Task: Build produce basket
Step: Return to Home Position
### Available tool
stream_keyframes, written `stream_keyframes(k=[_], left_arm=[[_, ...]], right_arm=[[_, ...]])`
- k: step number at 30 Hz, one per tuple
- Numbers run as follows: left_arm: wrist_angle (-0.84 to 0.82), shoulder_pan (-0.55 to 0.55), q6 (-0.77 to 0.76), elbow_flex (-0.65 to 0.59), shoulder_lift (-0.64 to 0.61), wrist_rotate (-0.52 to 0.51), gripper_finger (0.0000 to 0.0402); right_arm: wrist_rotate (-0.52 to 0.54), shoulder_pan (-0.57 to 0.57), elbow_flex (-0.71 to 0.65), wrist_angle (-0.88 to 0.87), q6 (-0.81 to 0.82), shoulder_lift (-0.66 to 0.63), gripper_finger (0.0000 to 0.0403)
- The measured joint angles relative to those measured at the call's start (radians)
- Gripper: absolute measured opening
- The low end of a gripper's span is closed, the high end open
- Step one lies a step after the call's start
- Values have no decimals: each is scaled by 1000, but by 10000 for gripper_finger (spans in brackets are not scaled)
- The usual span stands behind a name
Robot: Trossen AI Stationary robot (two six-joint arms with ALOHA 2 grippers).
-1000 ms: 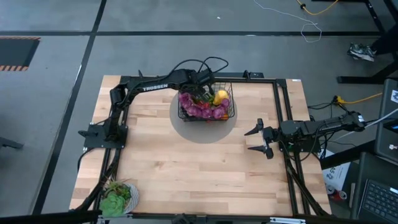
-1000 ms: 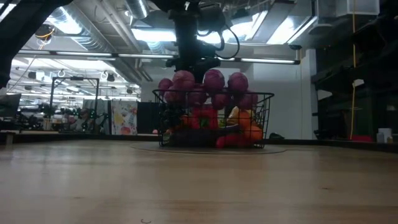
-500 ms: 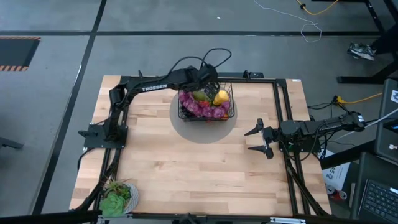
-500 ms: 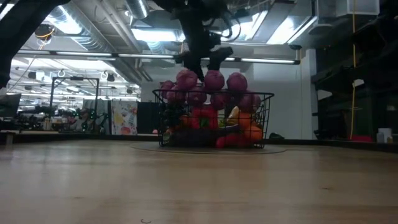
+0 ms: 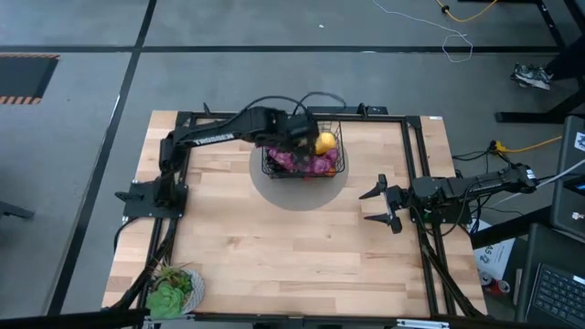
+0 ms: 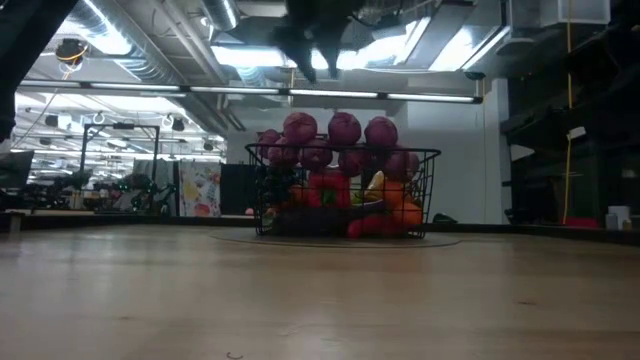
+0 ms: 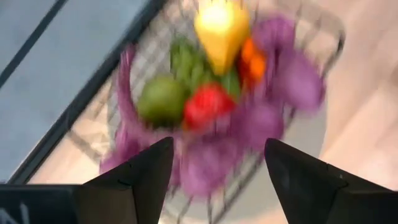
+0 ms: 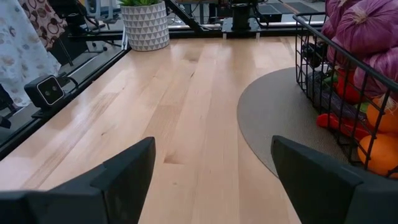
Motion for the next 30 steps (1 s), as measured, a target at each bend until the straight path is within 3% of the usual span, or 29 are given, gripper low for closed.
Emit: stream_keyframes(k=[6,9,13,17,24,30], left_arm=[[-196,-113,-55,38,-1,23,248],[-310,-172,-4,36,2,67,248],[-317,-201,-6,28,-15,77,248],[-319,-219,50,7,-110,63,248],[-319,-258,1,-160,-326,-1,248],[-223,-307,-91,-435,-548,-57,248]], right_arm=[[1,0,0,0,-2,0,322],[1,0,0,0,0,0,322],[1,0,0,0,31,0,322],[1,0,0,0,56,0,322],[2,0,0,1,56,0,322],[2,0,0,2,54,0,322]])
